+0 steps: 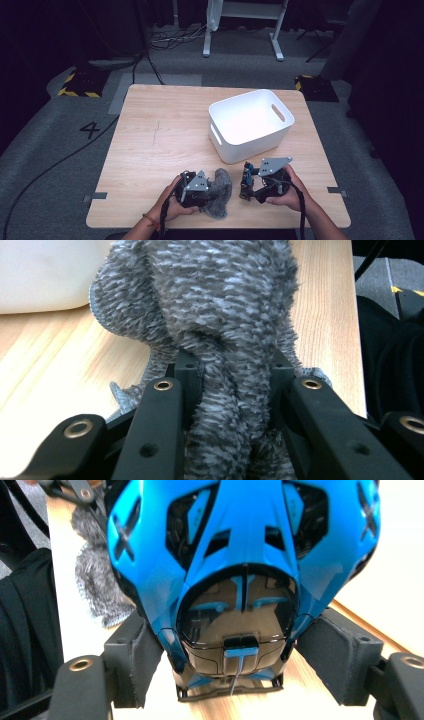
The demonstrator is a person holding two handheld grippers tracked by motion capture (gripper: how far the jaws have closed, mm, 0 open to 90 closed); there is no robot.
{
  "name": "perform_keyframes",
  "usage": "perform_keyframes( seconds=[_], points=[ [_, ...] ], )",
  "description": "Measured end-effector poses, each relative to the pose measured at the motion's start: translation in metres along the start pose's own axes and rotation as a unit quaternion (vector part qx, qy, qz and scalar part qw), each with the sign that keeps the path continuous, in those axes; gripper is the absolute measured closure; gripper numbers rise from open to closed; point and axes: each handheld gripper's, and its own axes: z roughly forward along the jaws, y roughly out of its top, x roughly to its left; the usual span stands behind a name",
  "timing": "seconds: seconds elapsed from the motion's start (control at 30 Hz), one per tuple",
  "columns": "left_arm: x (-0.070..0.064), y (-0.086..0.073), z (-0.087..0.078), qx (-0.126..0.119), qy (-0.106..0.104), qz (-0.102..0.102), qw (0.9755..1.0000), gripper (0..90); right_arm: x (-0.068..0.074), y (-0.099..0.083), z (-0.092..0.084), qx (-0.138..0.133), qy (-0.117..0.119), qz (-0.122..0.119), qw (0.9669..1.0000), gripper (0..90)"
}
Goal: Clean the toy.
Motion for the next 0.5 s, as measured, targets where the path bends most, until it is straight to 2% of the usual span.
perform_keyframes(
  seconds=[0.07, 0.17, 0.23, 0.4, 0.5],
  points=[
    [-0.002, 0.004, 0.006, 0.004, -0.007, 0.002, 1.0000, 69.7, 0.001, 0.001, 0.003, -0.002, 0.005, -0.001, 1.0000, 27.1],
    [-0.005, 0.013, 0.013, 0.011, -0.005, 0.020, 0.9997, 69.6, 0.002, 0.001, 0.010, 0.001, 0.003, 0.002, 1.0000, 27.0],
    [-0.006, 0.015, 0.015, 0.014, -0.003, 0.024, 0.9996, 69.6, 0.002, 0.000, 0.013, -0.010, 0.004, 0.007, 0.9999, 27.0],
    [-0.003, 0.009, 0.010, 0.021, 0.006, 0.013, 0.9997, 69.6, -0.002, -0.007, 0.016, -0.029, 0.014, 0.024, 0.9992, 27.0],
    [0.000, 0.003, 0.005, 0.023, 0.016, 0.004, 0.9996, 69.6, -0.002, -0.010, 0.022, -0.021, 0.013, 0.022, 0.9995, 27.2]
  ],
)
